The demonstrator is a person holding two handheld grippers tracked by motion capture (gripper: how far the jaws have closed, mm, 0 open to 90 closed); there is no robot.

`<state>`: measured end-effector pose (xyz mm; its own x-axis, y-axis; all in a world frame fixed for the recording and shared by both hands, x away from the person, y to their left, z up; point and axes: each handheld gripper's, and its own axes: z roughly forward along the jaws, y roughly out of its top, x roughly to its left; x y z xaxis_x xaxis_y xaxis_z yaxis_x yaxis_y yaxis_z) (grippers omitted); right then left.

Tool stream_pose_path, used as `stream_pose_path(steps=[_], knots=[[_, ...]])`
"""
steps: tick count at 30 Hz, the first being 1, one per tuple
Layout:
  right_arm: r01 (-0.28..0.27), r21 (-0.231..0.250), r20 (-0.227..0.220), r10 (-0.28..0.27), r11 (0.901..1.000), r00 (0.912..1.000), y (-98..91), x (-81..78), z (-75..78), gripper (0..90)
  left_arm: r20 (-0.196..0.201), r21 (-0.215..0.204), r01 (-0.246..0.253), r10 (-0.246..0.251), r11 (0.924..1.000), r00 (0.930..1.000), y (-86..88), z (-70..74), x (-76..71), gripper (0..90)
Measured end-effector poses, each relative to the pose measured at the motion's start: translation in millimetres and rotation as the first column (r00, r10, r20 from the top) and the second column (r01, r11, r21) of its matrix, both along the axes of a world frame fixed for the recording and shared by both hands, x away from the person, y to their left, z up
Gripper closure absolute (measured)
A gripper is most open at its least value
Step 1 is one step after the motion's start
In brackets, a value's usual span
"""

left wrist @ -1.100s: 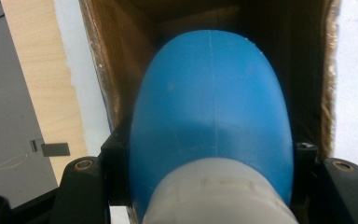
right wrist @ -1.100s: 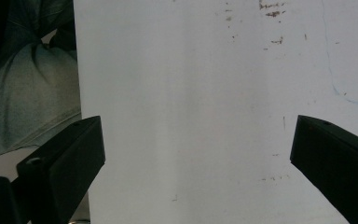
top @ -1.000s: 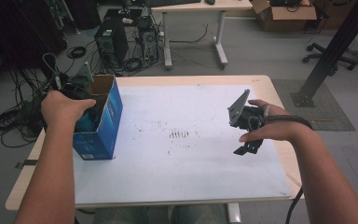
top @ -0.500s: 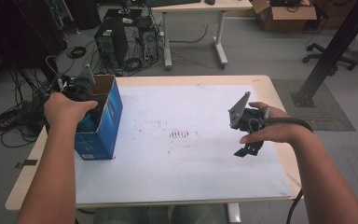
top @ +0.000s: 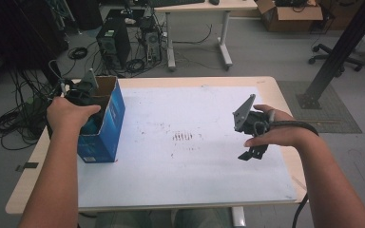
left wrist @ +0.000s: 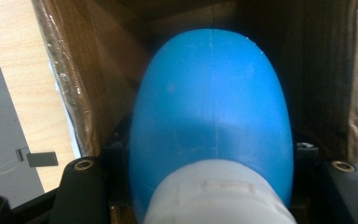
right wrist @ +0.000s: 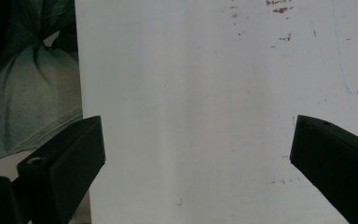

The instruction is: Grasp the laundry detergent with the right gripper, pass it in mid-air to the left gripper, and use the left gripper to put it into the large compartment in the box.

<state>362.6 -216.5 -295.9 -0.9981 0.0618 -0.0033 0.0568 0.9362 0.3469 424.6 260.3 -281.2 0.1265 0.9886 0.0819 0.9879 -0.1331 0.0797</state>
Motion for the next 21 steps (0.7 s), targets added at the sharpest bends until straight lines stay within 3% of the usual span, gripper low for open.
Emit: stream_pose_path(steps=[21], knots=[[0.001,0.004,-0.006,-0.001,1.0000,1.0000,1.5,1.1,-4.4,3.1,0.025,-0.002,0.002,-0.002,1.0000,0.9997,1.5,-5.9,0.9,38.0]])
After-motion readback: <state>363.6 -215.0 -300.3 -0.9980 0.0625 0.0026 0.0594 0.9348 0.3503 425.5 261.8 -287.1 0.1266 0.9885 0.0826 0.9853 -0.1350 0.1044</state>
